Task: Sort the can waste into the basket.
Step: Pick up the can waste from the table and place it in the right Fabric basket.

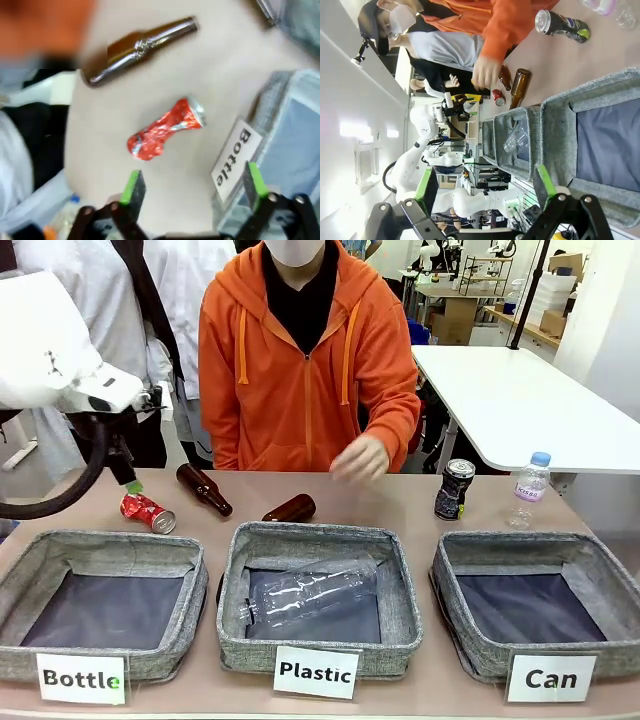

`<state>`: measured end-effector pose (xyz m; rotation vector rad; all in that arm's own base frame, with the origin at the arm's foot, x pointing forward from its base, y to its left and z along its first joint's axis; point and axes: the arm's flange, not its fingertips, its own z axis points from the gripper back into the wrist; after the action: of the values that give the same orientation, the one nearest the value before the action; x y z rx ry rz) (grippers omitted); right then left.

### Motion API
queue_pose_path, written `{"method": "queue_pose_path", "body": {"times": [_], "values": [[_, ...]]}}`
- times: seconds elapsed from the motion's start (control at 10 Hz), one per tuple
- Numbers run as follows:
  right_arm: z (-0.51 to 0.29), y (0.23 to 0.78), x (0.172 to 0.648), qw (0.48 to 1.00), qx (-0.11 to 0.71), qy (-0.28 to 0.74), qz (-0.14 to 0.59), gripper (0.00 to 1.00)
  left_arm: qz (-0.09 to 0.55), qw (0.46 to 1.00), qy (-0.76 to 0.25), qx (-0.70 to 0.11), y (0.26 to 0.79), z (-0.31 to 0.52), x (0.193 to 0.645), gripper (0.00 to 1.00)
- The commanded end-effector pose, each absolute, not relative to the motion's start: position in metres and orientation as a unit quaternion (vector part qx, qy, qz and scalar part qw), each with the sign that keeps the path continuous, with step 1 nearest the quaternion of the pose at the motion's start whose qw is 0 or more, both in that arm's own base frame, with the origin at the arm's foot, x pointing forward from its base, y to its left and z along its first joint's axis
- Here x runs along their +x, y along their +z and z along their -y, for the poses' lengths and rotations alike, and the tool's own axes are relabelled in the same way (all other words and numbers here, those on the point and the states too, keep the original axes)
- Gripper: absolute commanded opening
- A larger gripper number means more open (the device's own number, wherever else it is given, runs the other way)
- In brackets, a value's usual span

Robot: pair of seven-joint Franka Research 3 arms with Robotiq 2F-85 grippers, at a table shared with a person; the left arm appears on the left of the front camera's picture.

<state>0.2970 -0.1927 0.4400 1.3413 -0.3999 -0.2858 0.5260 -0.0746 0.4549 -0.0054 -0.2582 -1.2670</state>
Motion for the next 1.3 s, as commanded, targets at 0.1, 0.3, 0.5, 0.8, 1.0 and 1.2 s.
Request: {"method": "queue_pose_path", "body": {"times": [0.1,0.3,0.5,0.8,1.0,1.2], "values": [[0.194,0.441,0.297,0.755,0.616,-0.118,0.191,1.00,-0.015,0.380,-0.923,-0.059,0.458,0.040,0.535,1.00],[0.194,0.441,0.297,0.755,0.616,-0.118,0.191,1.00,-0.013,0.469,-0.883,-0.022,0.462,0.026,0.534,1.00],[0.194,0.441,0.297,0.755,0.616,-0.118,0.191,1.00,0.070,0.637,-0.766,-0.054,0.457,0.051,0.522,1.00],[0.194,0.441,0.297,0.755,0.616,-0.118,0.191,1.00,0.055,0.615,-0.784,-0.060,0.457,0.045,0.527,1.00],[0.194,0.441,0.297,0.755,0.616,-0.118,0.191,1.00,0.086,0.561,-0.823,-0.023,0.442,0.046,0.551,1.00],[0.194,0.441,0.297,0.755,0.616,-0.118,0.191,1.00,0.096,0.545,-0.833,-0.011,0.423,0.047,0.567,1.00]]}}
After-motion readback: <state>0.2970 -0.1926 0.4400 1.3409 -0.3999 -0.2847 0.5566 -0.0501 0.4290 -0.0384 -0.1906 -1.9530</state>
